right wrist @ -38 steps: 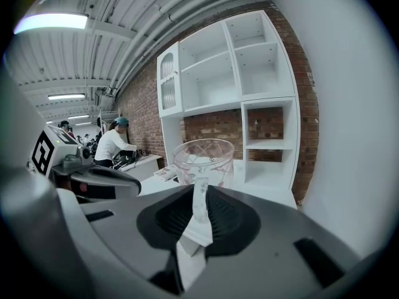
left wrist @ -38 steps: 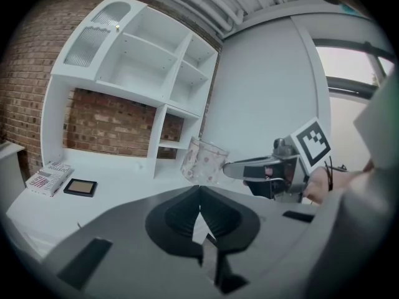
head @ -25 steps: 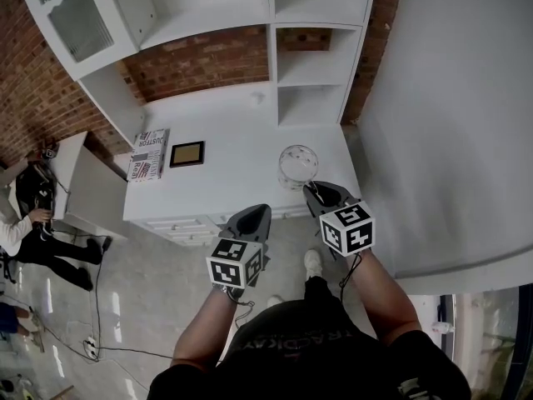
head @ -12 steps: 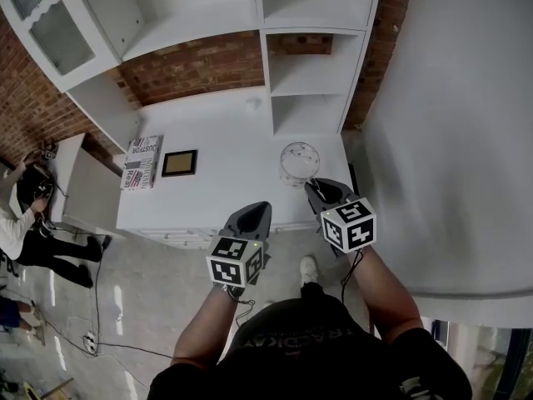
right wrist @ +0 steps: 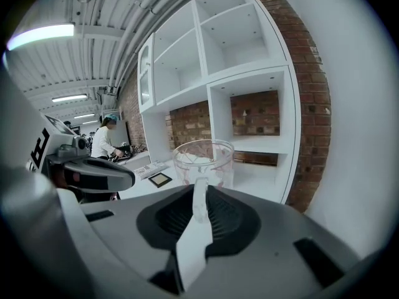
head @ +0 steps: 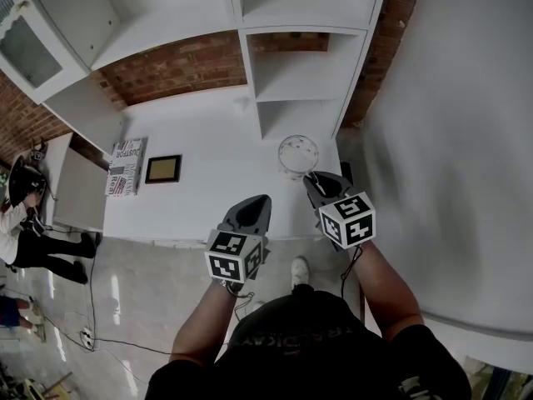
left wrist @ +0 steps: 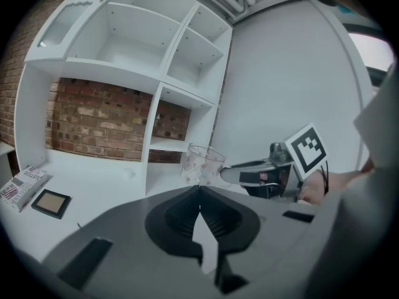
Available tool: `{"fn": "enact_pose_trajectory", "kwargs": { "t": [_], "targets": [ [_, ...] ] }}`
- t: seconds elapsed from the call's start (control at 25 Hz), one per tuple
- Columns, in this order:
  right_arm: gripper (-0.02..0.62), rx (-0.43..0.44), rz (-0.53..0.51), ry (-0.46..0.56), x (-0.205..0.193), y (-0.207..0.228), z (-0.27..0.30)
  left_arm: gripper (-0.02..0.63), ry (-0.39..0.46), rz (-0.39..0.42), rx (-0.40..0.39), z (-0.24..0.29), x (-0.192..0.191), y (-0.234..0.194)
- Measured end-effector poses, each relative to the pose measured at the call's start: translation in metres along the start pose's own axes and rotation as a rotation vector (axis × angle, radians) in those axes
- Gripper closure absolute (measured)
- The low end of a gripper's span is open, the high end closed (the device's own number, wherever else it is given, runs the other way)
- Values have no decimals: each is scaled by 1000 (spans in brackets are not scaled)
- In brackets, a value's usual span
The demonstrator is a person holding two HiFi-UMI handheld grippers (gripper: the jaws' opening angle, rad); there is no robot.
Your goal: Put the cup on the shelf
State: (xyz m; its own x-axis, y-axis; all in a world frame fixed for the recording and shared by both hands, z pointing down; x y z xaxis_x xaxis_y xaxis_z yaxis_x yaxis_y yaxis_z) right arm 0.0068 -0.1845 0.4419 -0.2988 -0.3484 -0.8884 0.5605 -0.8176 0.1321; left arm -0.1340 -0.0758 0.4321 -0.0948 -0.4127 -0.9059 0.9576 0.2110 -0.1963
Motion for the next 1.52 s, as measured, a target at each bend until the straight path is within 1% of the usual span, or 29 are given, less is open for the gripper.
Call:
{"fn": "enact_pose_trajectory", "kwargs": {
  "t": [0.36, 0.76, 1.04, 1.28, 1.52],
  "targets": [
    [541, 38, 4, -30, 1, 52, 31, 601, -4, -23, 37, 54, 13, -5],
    [541, 72, -1, -48, 0, 99, 52, 601, -10, -33, 71, 101, 22, 5],
    [541, 57, 18, -52, -6, 123, 71, 601, -16, -34, 81, 123, 24, 5],
    [541, 34, 51, -65, -17, 136, 92, 600, -36, -34, 58, 142, 14, -3],
    [541, 11, 67, -77, -26, 145, 119, 600, -41, -41, 55, 162, 8, -22]
  ]
}}
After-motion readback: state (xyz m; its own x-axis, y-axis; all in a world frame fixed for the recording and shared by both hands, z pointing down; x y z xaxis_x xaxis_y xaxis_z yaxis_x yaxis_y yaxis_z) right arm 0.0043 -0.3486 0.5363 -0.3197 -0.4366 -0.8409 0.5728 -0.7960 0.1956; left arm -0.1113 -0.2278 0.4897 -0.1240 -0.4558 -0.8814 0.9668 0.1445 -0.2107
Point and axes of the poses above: the fingertips, and each gripper's own axes: z forward along the fingers, y to its right, x out of its top, the point moved 7 cm from there along -z, backward along the fingers, and after that the axes turned 2 degrees about z, right-handed, at the moved point
